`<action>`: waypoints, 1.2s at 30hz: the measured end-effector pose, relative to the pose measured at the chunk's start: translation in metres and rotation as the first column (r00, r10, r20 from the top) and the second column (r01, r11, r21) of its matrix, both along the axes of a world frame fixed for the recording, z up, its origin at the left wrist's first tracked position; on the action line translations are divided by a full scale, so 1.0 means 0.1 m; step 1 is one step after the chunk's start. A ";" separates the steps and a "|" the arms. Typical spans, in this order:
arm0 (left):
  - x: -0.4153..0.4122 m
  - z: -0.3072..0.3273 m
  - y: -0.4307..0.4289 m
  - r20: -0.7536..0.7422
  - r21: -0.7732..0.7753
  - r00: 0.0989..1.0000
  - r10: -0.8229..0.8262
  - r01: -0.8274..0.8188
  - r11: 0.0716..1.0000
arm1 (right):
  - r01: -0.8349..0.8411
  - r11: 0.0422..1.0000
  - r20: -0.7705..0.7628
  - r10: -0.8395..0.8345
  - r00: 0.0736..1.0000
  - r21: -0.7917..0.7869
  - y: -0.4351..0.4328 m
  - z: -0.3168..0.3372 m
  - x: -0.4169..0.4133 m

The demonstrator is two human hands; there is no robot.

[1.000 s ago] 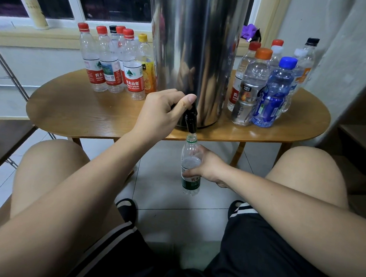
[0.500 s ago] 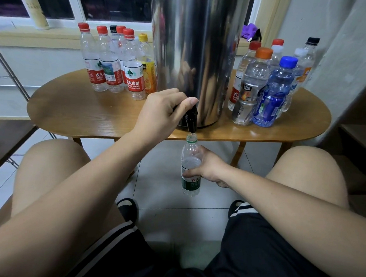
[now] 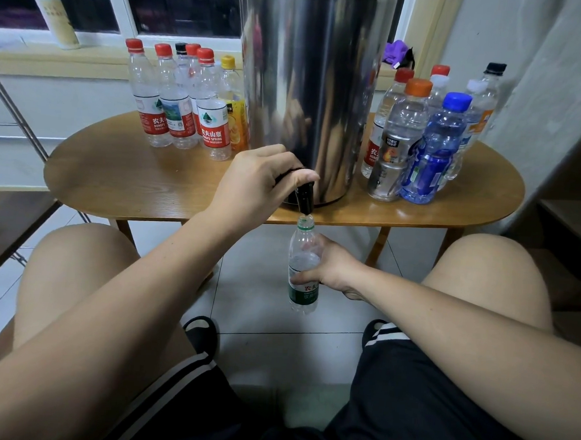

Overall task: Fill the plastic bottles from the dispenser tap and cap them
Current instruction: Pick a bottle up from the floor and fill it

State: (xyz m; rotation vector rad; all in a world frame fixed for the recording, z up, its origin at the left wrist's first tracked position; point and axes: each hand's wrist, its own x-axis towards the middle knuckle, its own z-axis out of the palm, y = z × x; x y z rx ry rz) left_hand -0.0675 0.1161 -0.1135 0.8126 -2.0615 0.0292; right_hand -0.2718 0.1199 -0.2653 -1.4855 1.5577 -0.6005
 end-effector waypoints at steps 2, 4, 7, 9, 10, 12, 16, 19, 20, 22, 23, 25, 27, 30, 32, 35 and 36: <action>-0.01 0.00 0.01 0.000 -0.006 1.000 -0.002 0.002 1.000 | 0.002 1.000 0.003 -0.002 1.000 0.007 0.00 0.00 0.00; 0.00 0.01 0.01 0.008 -0.006 1.000 0.001 -0.001 1.000 | 0.000 1.000 -0.001 0.000 1.000 0.005 0.01 0.00 0.00; 0.01 0.02 0.01 0.040 -0.006 0.999 0.013 -0.013 1.000 | -0.005 1.000 -0.005 0.005 1.000 -0.003 0.02 0.01 0.00; 0.00 0.02 0.01 0.060 -0.012 0.998 0.026 -0.025 1.000 | -0.006 1.000 -0.011 0.006 1.000 -0.010 0.02 0.00 0.00; 0.00 0.02 0.01 0.065 -0.012 0.997 0.031 -0.031 0.999 | -0.006 1.000 -0.011 0.006 1.000 -0.014 0.02 -0.01 0.00; 0.01 0.03 0.02 0.074 0.003 0.997 0.031 -0.031 1.000 | -0.004 1.000 -0.005 0.004 1.000 -0.015 0.03 -0.01 -0.01; 0.02 0.02 0.02 0.076 0.033 0.997 0.017 -0.020 0.999 | -0.002 1.000 0.024 0.003 1.000 -0.007 0.04 -0.01 -0.01; 0.00 0.02 0.03 0.074 0.022 0.997 0.020 -0.022 1.000 | 0.000 1.000 0.042 0.001 0.999 -0.016 0.03 -0.03 -0.01; 0.00 0.02 0.03 0.075 0.018 0.997 0.019 -0.020 1.000 | 0.000 1.000 0.041 0.001 0.999 -0.017 0.03 -0.03 -0.02; 0.00 0.01 0.04 0.079 0.006 0.997 0.019 -0.019 1.000 | -0.006 1.000 0.031 0.007 0.999 -0.018 0.04 -0.02 -0.02; 0.00 0.00 0.04 0.086 -0.004 0.996 0.021 -0.021 1.000 | -0.008 1.000 0.028 0.008 1.000 -0.012 0.04 -0.02 -0.03; -0.01 -0.01 0.06 0.100 -0.025 0.995 0.027 -0.024 0.999 | -0.010 1.000 0.026 0.011 1.000 -0.011 0.04 -0.02 -0.04; -0.01 -0.02 0.06 0.103 -0.035 0.994 0.028 -0.025 0.999 | -0.006 1.000 0.020 0.006 1.000 -0.016 0.04 -0.03 -0.03; -0.01 -0.01 0.07 0.109 -0.044 0.994 0.029 -0.025 0.999 | -0.010 1.000 0.007 0.011 1.000 -0.026 0.03 -0.04 -0.03; -0.01 -0.01 0.07 0.117 -0.046 0.993 0.031 -0.026 0.999 | -0.014 1.000 -0.001 0.014 1.000 -0.028 0.03 -0.03 -0.03; -0.01 -0.01 0.07 0.123 -0.050 0.992 0.035 -0.029 0.998 | -0.014 0.999 -0.005 0.014 1.000 -0.034 0.03 -0.03 -0.03; -0.01 -0.01 0.07 0.122 -0.050 0.992 0.036 -0.030 0.998 | -0.013 0.999 -0.005 0.013 1.000 -0.035 0.03 -0.03 -0.03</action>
